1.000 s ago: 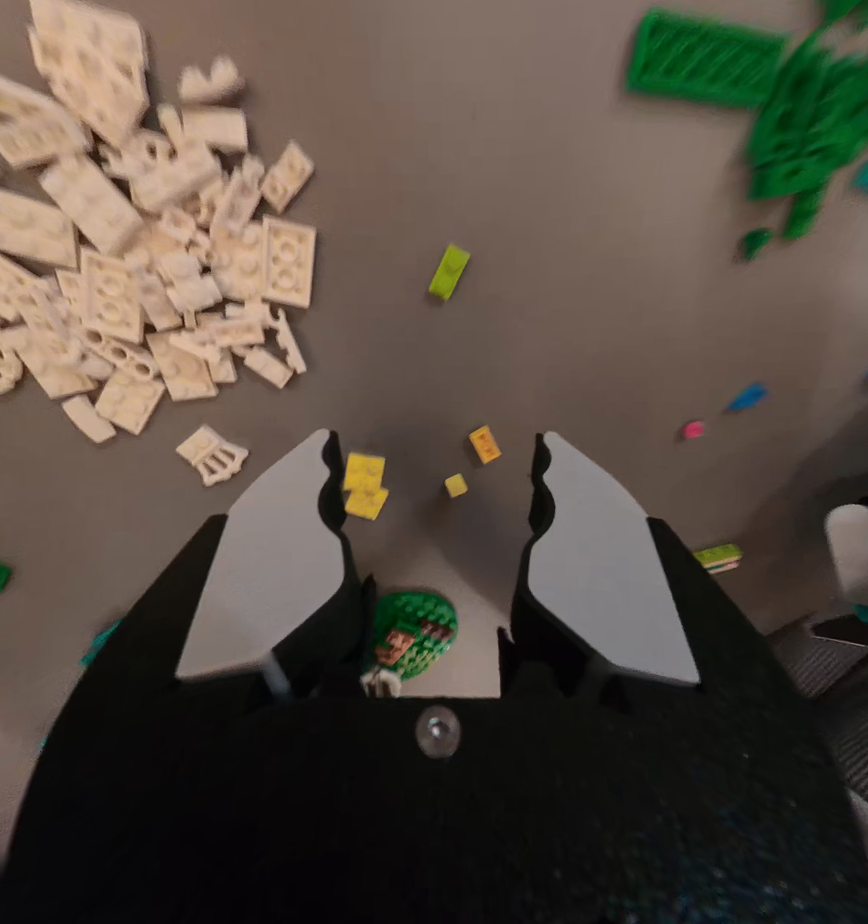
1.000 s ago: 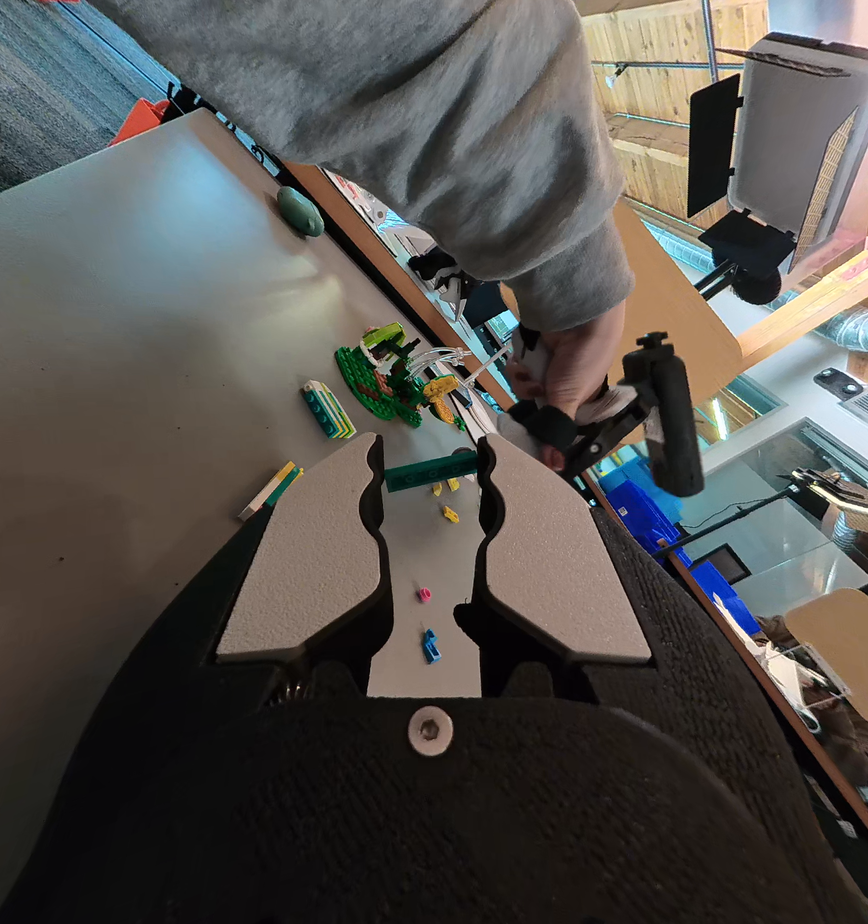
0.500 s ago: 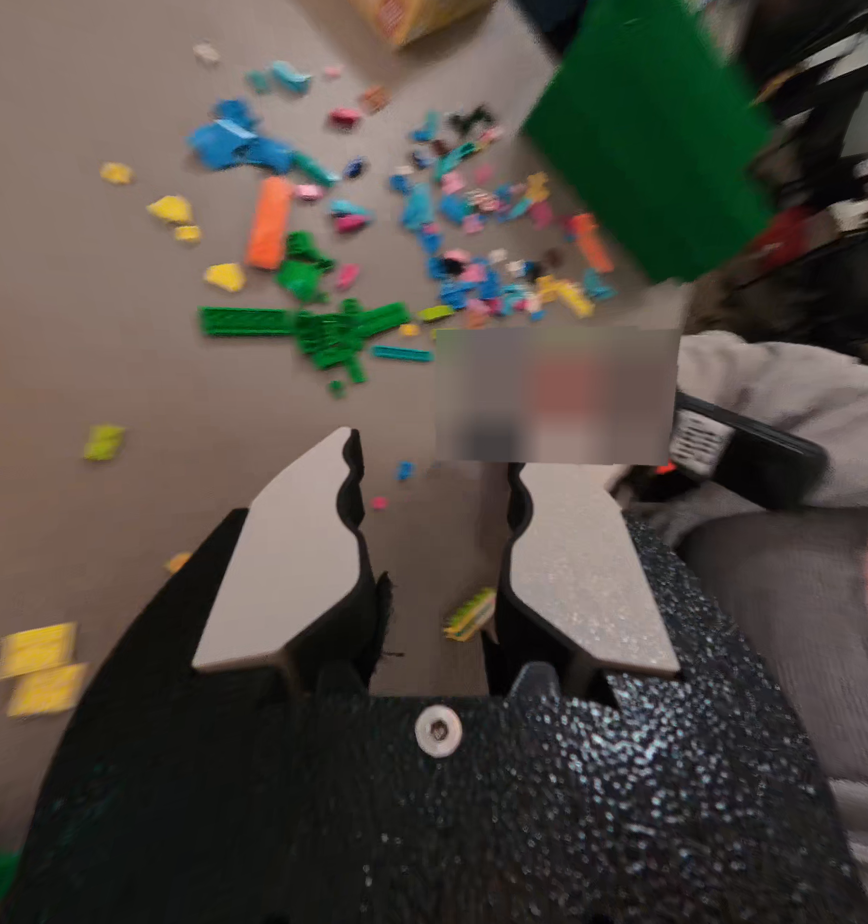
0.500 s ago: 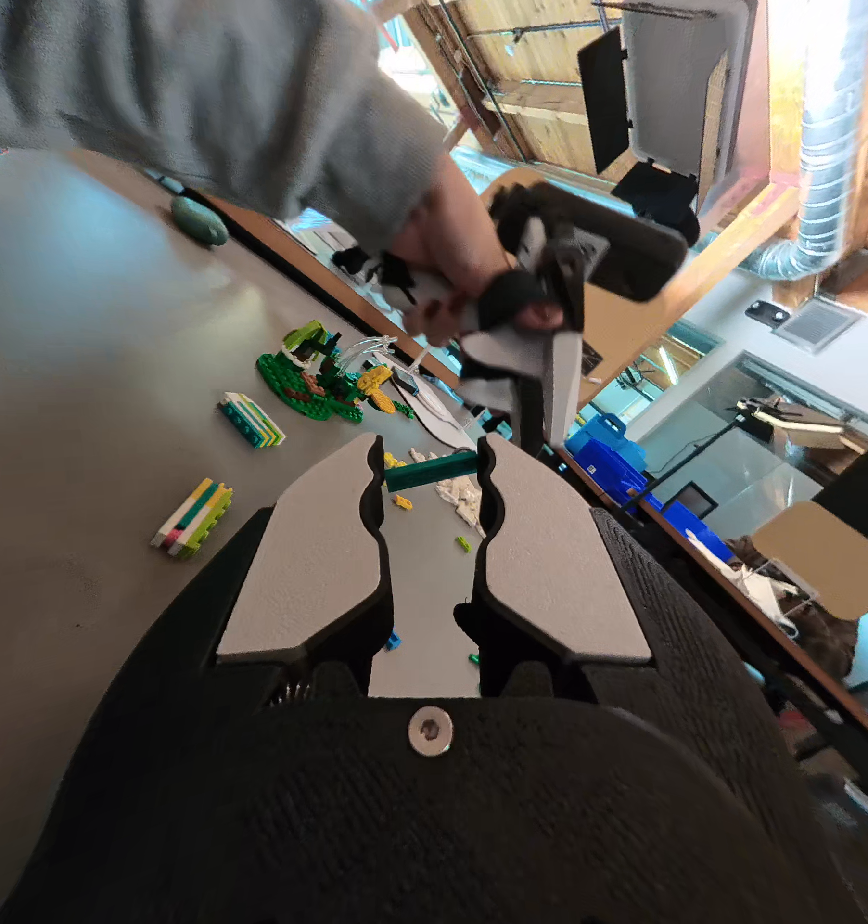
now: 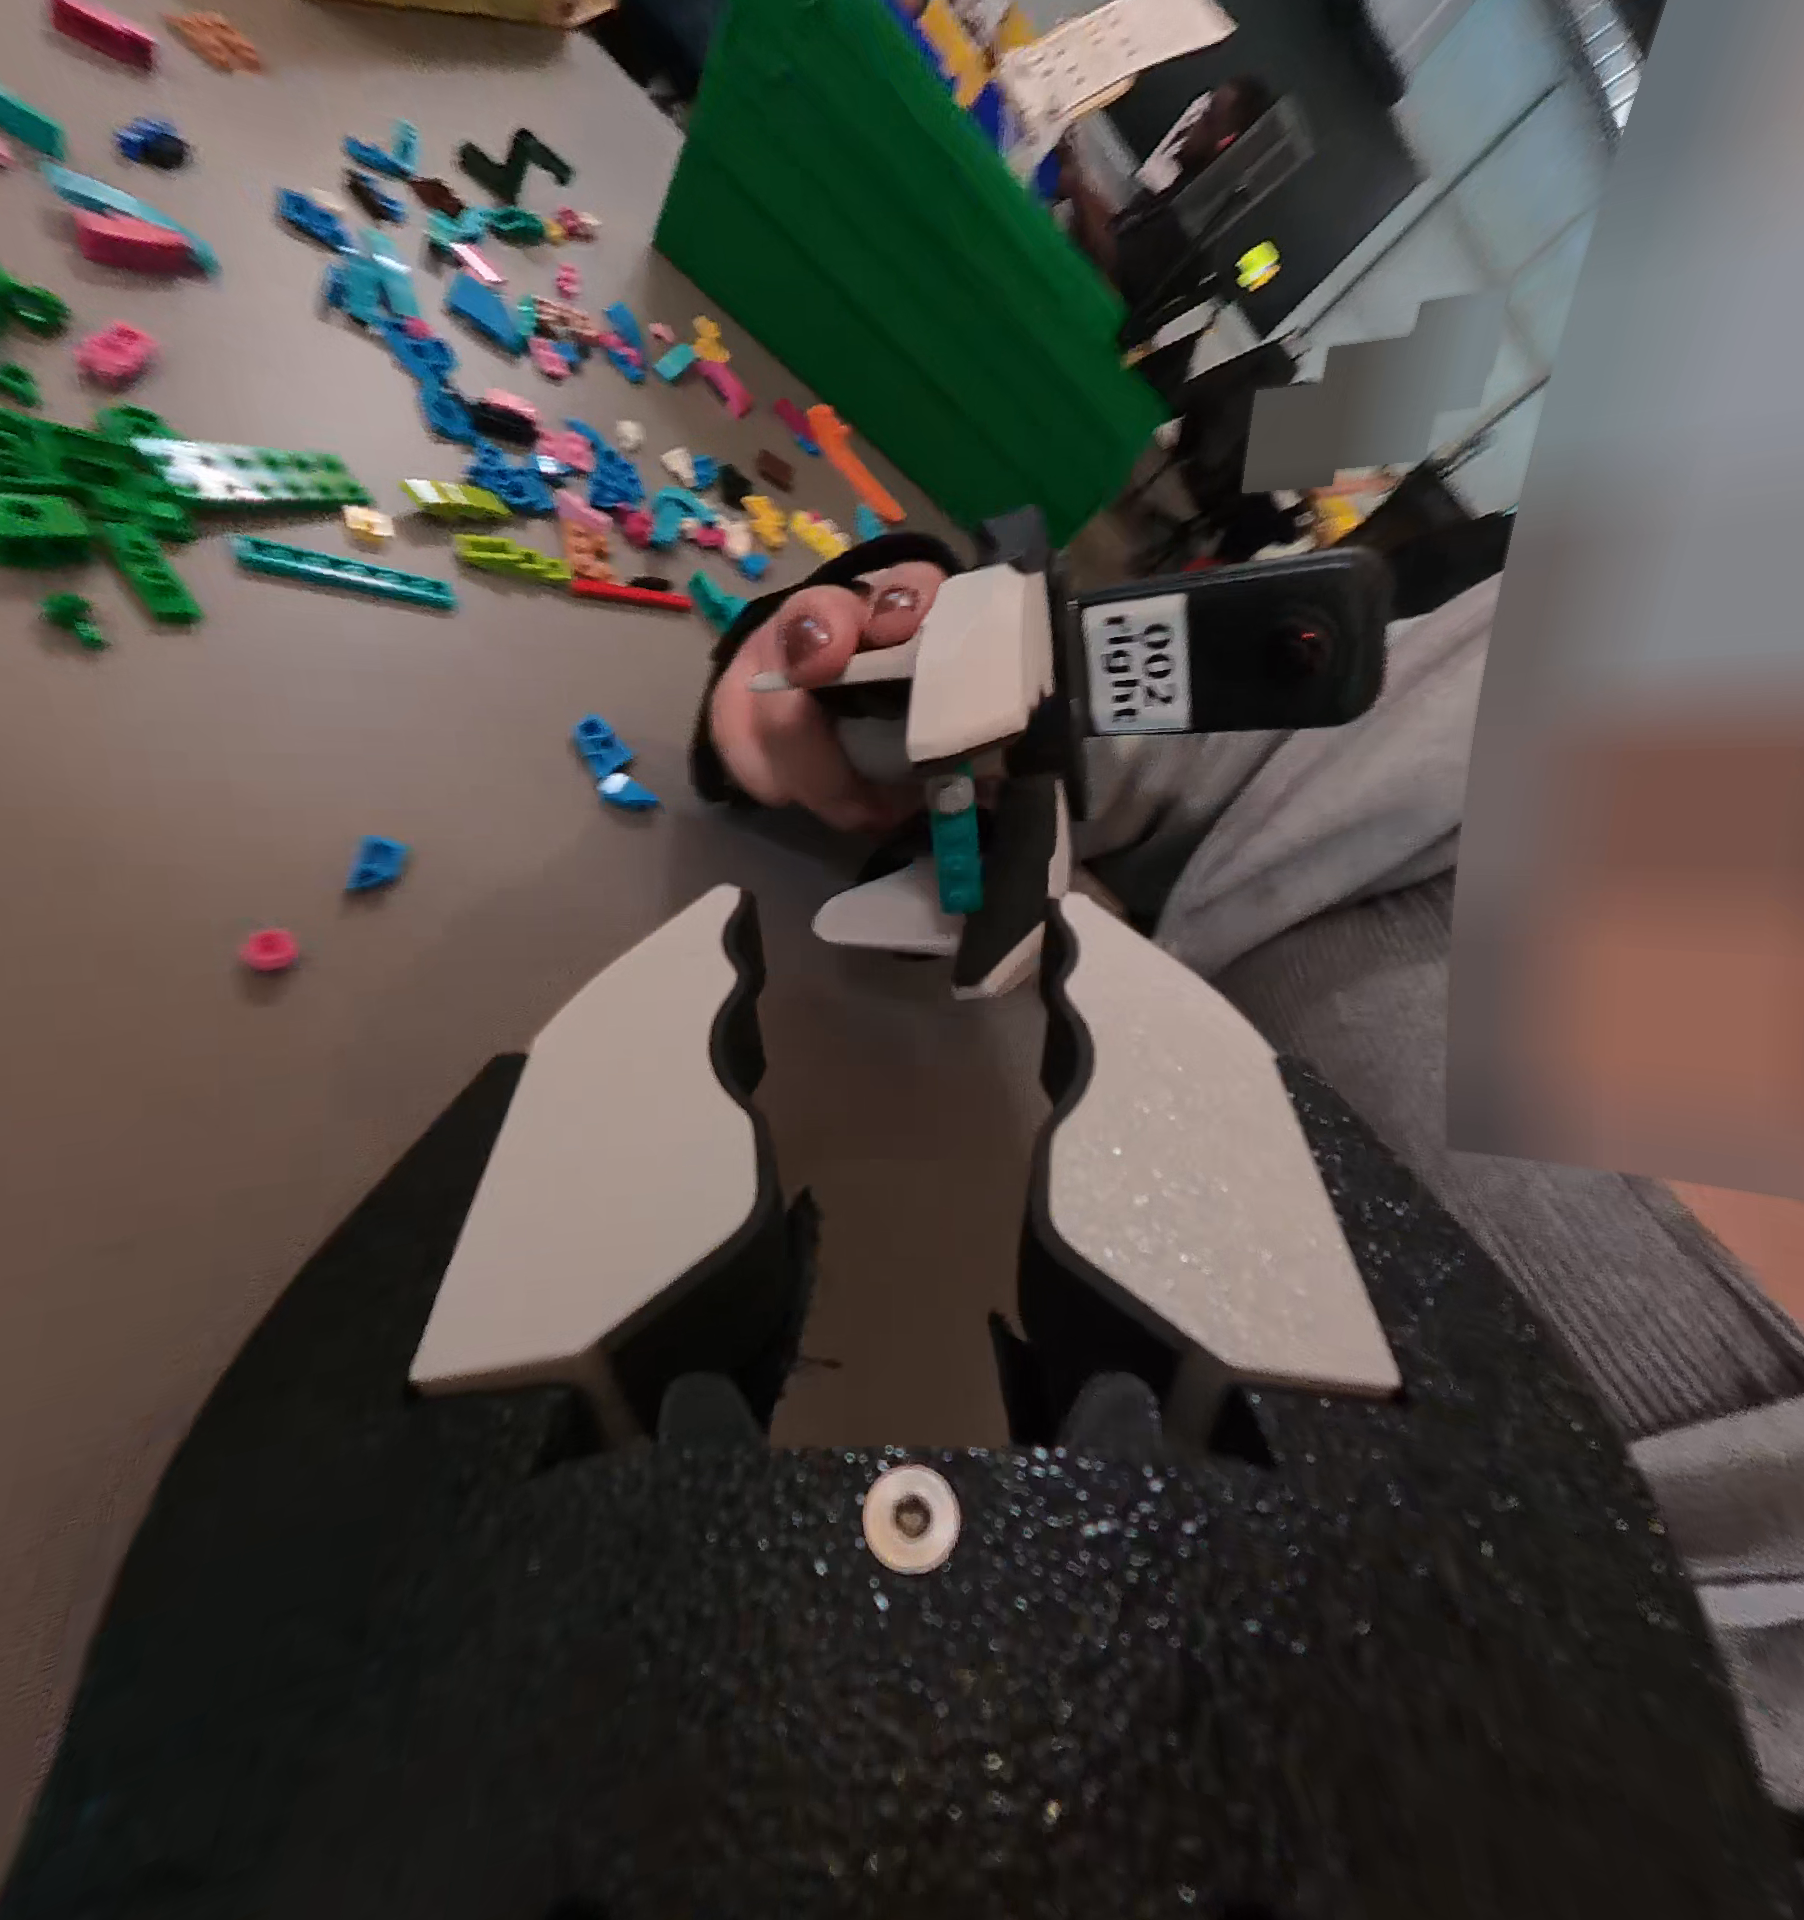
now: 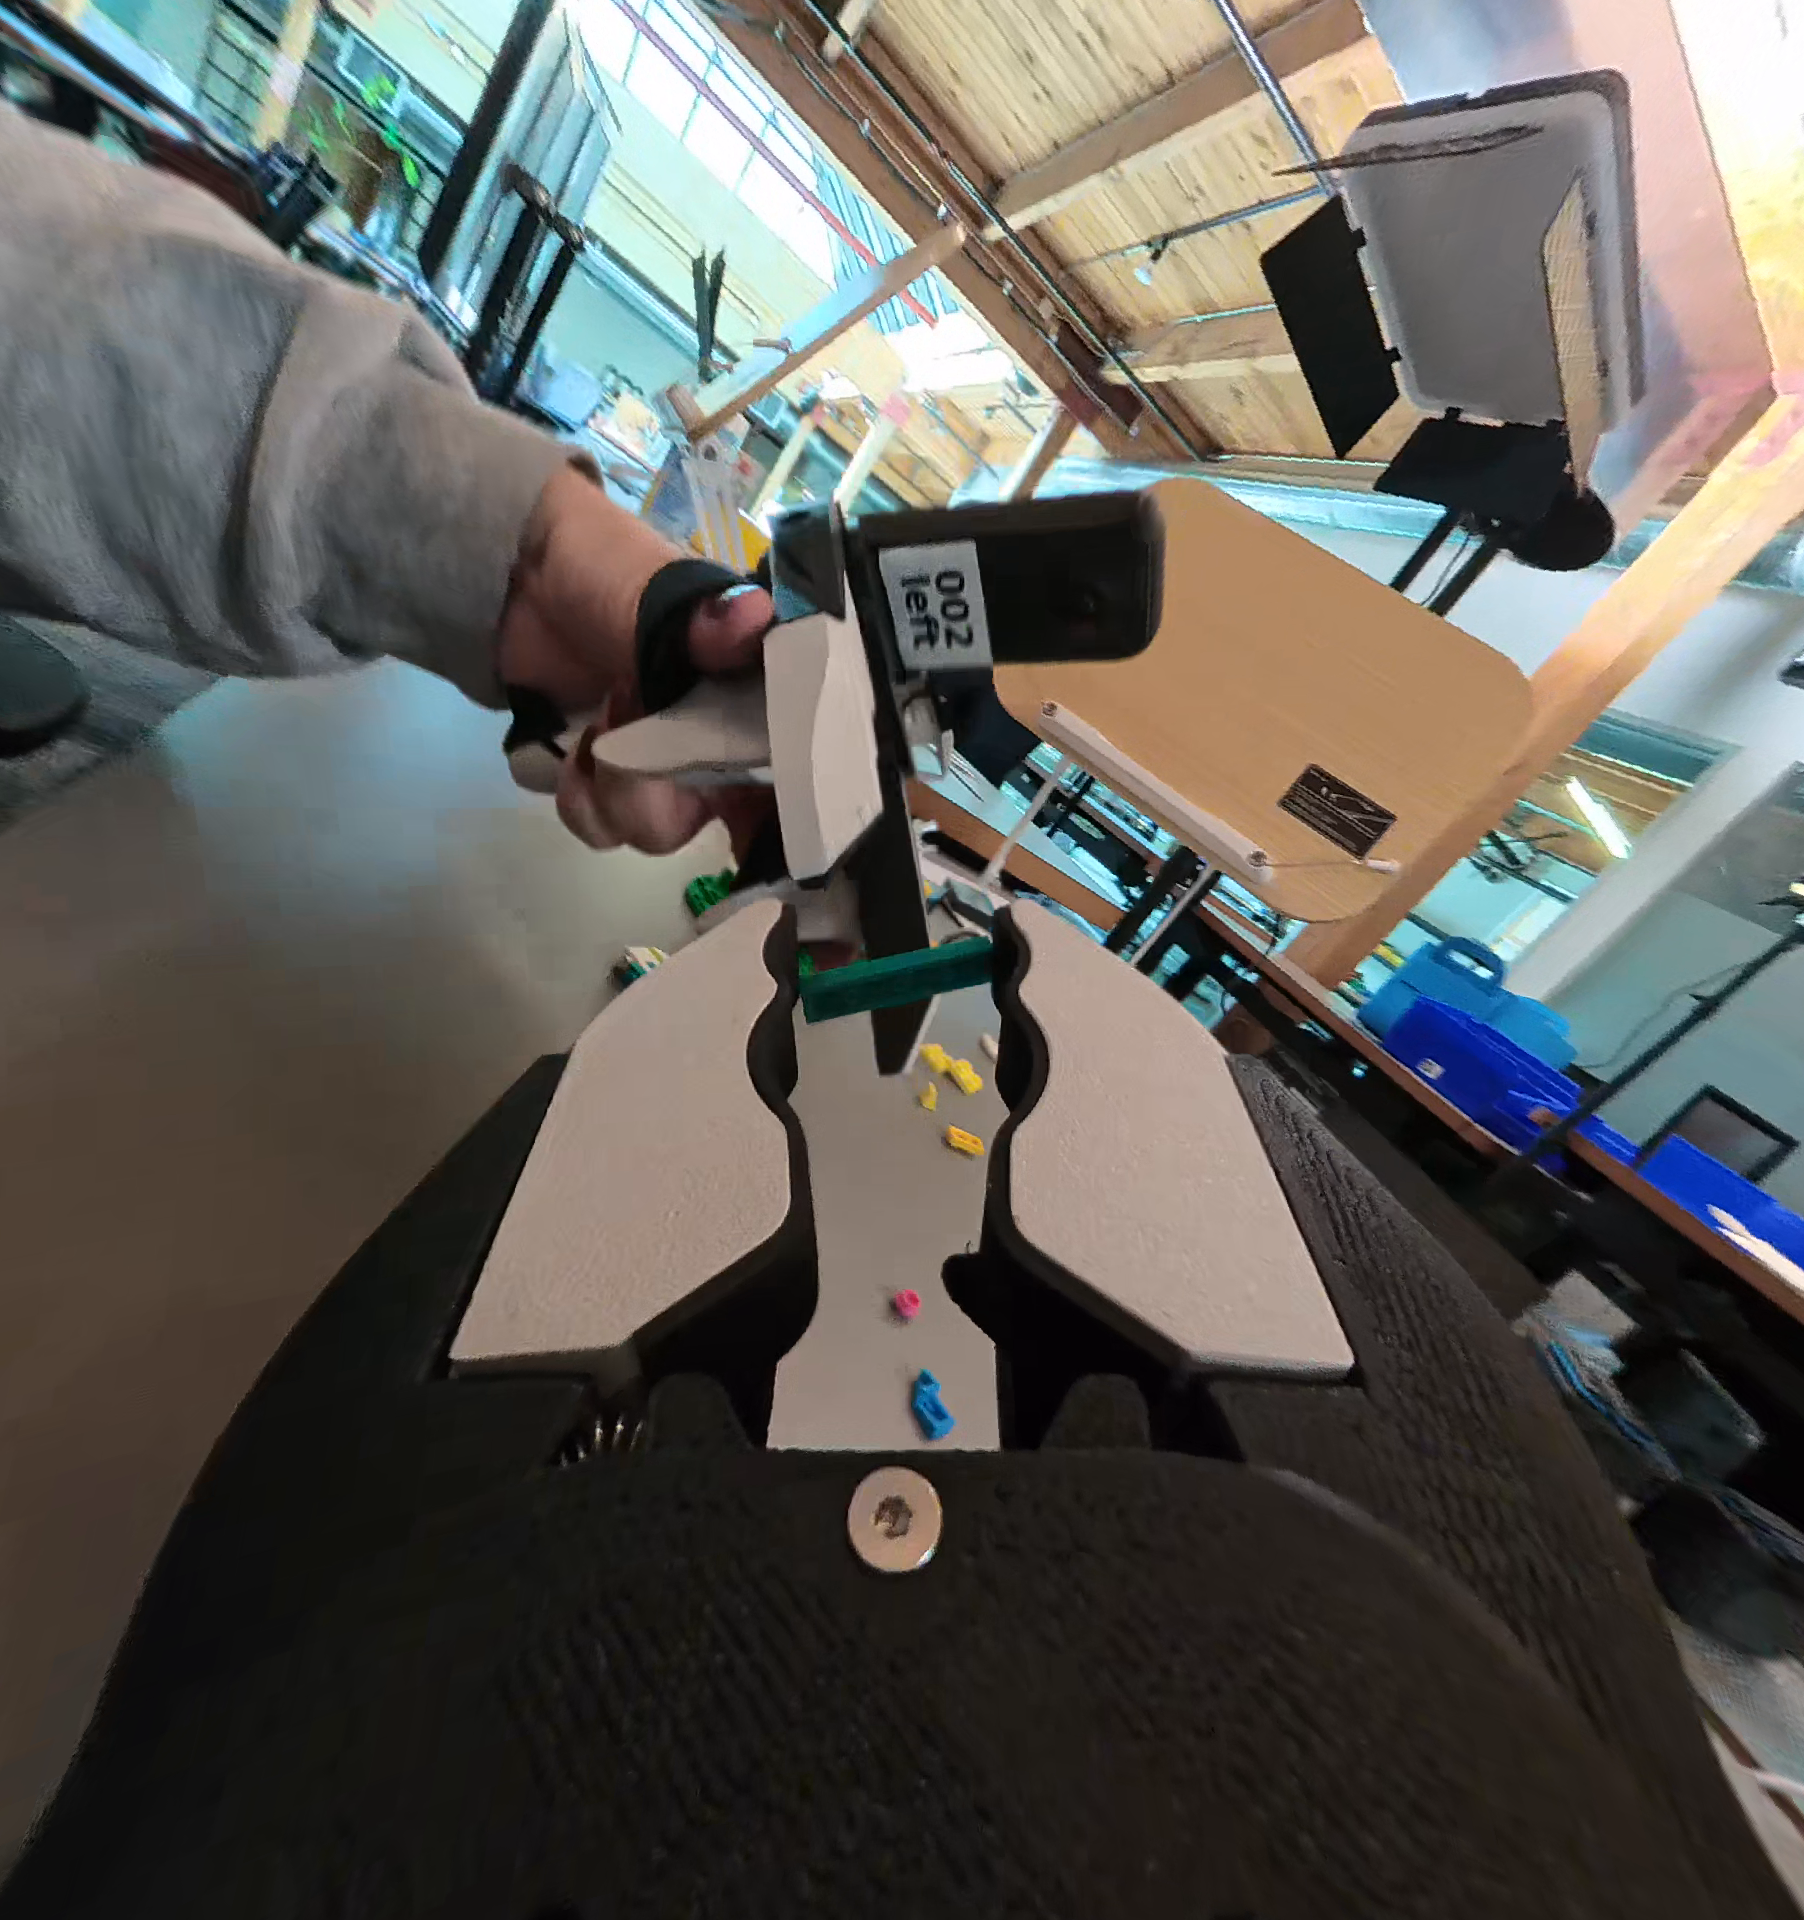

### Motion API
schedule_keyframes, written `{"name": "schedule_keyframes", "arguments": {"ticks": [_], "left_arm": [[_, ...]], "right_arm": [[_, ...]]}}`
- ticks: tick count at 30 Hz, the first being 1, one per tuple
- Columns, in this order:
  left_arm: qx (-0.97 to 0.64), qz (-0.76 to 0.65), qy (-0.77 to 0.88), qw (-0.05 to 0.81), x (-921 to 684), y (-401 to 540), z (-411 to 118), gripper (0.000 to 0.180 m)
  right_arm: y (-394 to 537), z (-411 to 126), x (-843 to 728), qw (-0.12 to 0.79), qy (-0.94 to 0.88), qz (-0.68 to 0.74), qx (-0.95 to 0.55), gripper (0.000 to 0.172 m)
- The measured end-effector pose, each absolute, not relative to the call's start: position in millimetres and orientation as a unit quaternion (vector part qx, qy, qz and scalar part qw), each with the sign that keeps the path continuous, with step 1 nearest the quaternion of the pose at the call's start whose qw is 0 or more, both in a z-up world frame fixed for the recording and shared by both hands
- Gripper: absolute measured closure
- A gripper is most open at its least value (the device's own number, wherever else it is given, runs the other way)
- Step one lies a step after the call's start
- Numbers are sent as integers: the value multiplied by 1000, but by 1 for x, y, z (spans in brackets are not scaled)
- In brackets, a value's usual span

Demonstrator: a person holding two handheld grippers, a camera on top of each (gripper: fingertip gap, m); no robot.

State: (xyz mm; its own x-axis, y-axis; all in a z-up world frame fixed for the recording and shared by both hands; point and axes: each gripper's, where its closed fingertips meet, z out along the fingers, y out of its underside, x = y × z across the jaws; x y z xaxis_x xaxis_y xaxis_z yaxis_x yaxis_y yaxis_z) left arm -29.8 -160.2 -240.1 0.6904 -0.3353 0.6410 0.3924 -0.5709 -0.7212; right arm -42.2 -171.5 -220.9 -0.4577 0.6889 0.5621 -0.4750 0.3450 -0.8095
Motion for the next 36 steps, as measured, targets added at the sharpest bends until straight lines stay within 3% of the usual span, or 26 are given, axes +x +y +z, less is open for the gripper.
{"name": "schedule_keyframes", "arguments": {"ticks": [6, 10, 15, 19, 22, 28, 36], "left_arm": [[-751, -470, -12, 464, -14, -155, -237, 141], [-726, -510, -6, 462, -6, -155, -232, 167], [-735, -481, 1, 478, -9, -152, -237, 173], [-772, -355, 16, 527, -26, -145, -242, 173], [-828, -163, 48, 535, -54, -146, -252, 173], [-867, 219, 246, 374, -85, -164, -274, 172], [-852, 285, 348, 265, -78, -171, -292, 172]], "right_arm": [[-176, -222, -37, 497, -642, 579, -71, 138], [-176, -223, -37, 498, -642, 578, -71, 138], [-175, -225, -39, 508, -646, 566, -69, 138], [-168, -225, -42, 501, -644, 573, -82, 137], [-162, -222, -42, 489, -636, 589, -95, 137], [-164, -239, -51, 514, -675, 521, -94, 149], [-171, -269, -56, 511, -745, 422, -75, 158]]}}
